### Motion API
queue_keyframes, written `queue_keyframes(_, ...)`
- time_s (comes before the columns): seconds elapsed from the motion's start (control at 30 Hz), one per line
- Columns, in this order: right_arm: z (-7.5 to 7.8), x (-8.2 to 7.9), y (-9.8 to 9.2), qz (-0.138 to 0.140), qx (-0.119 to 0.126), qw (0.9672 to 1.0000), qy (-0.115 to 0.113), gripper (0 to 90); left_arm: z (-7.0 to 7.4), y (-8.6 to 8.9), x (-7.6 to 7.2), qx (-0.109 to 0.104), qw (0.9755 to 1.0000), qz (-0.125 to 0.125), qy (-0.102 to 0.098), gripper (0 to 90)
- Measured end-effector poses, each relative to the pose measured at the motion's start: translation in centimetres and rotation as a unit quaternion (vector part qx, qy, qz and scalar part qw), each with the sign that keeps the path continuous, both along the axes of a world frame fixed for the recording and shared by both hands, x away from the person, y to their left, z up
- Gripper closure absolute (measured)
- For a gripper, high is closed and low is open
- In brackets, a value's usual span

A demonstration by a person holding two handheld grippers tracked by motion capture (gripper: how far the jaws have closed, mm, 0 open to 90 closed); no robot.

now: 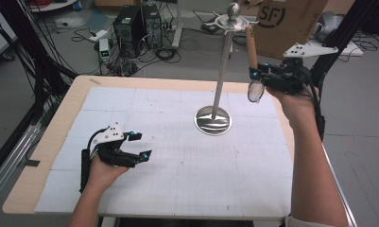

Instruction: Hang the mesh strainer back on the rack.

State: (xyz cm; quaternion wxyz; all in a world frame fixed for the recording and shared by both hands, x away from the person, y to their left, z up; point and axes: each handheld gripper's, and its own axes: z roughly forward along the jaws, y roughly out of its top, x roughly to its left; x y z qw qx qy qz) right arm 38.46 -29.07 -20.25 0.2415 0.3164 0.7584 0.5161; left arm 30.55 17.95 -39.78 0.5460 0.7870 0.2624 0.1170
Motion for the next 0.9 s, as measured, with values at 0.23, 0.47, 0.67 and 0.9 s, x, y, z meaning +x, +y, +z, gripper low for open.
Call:
queue_keyframes(0.23,-0.6,0.9,1.2,0.003,0.003,1.0,0.004,67.7,0.0,0.0,0.0,0.001,1.0,-0.001,-0.002,22.7)
queue_keyframes(0.47,-0.5,1.5,2.0,0.003,-0.006,0.9999,0.014,65.5,0.0,-0.1,0.0,0.0,1.0,0.0,-0.001,22.7)
queue_keyframes(0.67,-0.8,1.3,2.6,0.005,-0.018,0.9997,0.018,47.2,0.0,-0.1,0.0,0.0,1.0,0.0,-0.001,22.7)
queue_keyframes(0.9,-1.1,0.6,2.2,0.005,-0.016,0.9997,0.016,42.6,0.0,-0.1,0.0,0.0,1.0,-0.002,-0.002,22.6)
